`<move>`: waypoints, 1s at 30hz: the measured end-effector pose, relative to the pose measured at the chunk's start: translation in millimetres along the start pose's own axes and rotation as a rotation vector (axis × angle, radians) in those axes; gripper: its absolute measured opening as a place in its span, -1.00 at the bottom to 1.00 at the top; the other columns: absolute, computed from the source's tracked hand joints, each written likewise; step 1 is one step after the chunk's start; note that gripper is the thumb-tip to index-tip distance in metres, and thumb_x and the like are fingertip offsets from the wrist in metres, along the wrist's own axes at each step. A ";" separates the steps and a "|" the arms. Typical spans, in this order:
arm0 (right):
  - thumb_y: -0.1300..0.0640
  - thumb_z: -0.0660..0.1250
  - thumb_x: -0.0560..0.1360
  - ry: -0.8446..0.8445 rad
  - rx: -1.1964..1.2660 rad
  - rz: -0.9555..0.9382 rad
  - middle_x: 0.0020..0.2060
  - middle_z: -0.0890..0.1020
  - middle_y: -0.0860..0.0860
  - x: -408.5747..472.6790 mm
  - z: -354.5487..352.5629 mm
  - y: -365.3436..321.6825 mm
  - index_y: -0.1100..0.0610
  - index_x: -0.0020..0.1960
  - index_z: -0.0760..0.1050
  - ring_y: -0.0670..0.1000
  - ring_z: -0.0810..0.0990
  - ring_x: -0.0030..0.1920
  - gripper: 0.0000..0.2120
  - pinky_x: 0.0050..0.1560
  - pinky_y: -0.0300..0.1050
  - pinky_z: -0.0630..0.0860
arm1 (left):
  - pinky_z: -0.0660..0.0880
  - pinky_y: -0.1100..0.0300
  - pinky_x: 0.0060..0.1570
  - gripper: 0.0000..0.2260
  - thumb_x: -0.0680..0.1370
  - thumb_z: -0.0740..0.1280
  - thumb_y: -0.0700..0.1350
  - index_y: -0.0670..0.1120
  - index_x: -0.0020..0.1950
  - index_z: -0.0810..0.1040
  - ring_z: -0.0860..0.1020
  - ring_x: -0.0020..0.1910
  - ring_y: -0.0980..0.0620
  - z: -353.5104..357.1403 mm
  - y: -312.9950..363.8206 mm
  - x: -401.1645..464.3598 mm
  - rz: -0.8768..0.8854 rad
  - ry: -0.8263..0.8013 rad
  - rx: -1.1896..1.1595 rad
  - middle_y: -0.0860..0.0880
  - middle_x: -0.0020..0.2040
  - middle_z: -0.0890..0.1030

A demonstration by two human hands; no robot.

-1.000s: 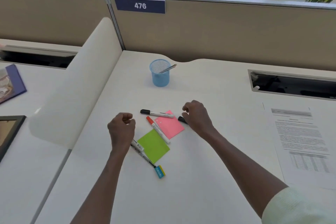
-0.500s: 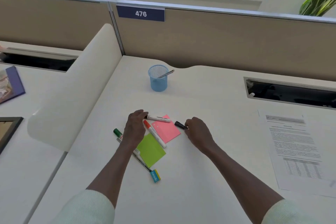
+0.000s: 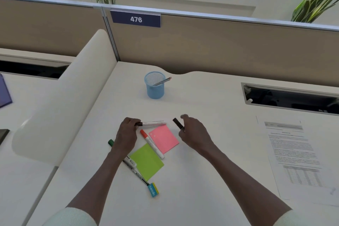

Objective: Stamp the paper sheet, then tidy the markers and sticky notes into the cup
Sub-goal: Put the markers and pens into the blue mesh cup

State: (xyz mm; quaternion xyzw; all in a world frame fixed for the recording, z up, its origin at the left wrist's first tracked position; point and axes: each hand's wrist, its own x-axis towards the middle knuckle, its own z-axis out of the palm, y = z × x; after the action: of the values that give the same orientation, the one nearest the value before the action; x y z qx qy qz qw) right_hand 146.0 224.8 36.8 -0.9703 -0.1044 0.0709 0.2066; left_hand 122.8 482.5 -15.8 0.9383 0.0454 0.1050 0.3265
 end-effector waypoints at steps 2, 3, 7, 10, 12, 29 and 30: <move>0.23 0.25 0.40 0.032 0.046 -0.036 -0.07 0.63 0.15 7.8 -17.1 -11.2 0.07 0.46 0.23 0.23 0.58 -0.05 -0.36 -0.08 0.07 0.54 | 0.44 0.20 0.07 -0.79 0.54 0.30 -0.40 -0.24 0.12 0.60 0.60 0.02 -0.13 -8.6 7.3 2.3 -0.002 0.072 -0.065 -0.19 0.05 0.61; 0.24 0.26 0.38 0.052 0.066 -0.055 -0.10 0.63 0.15 12.2 -27.9 -17.8 0.03 0.49 0.18 0.23 0.58 -0.09 -0.30 -0.09 0.06 0.53 | 0.46 0.18 0.08 -0.80 0.53 0.31 -0.39 -0.24 0.12 0.60 0.61 -0.01 -0.12 -14.3 12.2 3.9 0.006 0.110 -0.095 -0.18 0.04 0.62; 0.26 0.27 0.36 0.171 0.164 -0.170 -0.20 0.62 0.14 34.0 -69.6 -45.0 -0.03 0.46 0.27 0.20 0.55 -0.20 -0.32 -0.12 0.05 0.55 | 0.45 0.31 -0.02 -0.81 0.52 0.35 -0.36 -0.24 0.12 0.59 0.61 -0.11 -0.03 -45.1 33.9 16.4 0.057 0.239 -0.196 -0.11 -0.02 0.66; 0.27 0.30 0.37 0.257 0.266 -0.237 -0.27 0.61 0.11 54.6 -94.6 -61.9 0.04 0.32 0.39 0.16 0.56 -0.27 -0.48 -0.18 0.07 0.58 | 0.50 0.34 -0.08 -0.83 0.53 0.38 -0.29 -0.21 0.11 0.59 0.63 -0.11 0.01 -70.3 52.4 35.0 0.082 0.324 -0.232 -0.06 -0.04 0.67; 0.27 0.32 0.40 0.304 0.321 -0.272 -0.25 0.62 0.09 69.8 -107.5 -70.7 0.07 0.25 0.40 0.14 0.58 -0.26 -0.57 -0.18 0.08 0.58 | 0.49 0.45 -0.10 -0.83 0.52 0.41 -0.26 -0.21 0.10 0.59 0.62 -0.13 0.08 -85.9 68.5 49.5 0.096 0.387 -0.280 0.02 -0.07 0.65; 0.26 0.30 0.53 0.411 0.351 -0.227 -0.17 0.67 0.12 156.9 -94.2 -69.1 0.19 0.14 0.45 0.16 0.59 -0.20 -0.81 -0.11 0.06 0.57 | 0.56 0.01 -0.14 -0.83 0.47 0.45 -0.19 -0.17 0.05 0.66 0.62 -0.20 -0.15 -51.9 110.5 134.0 0.188 0.286 0.037 -0.16 -0.13 0.67; 0.25 0.28 0.54 0.388 0.339 -0.220 -0.17 0.66 0.13 158.7 -91.6 -66.6 0.19 0.14 0.44 0.17 0.58 -0.21 -0.82 -0.13 0.07 0.56 | 0.56 -0.01 -0.16 -0.84 0.48 0.45 -0.18 -0.16 0.04 0.66 0.61 -0.22 -0.15 -47.9 109.6 133.3 0.180 0.259 0.057 -0.16 -0.14 0.67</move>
State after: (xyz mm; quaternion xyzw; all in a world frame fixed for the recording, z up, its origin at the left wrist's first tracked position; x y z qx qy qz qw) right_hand 304.7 285.7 132.4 -0.9001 -0.1543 -0.1225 0.3885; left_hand 243.6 446.0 111.4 0.9259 0.0060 0.2527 0.2806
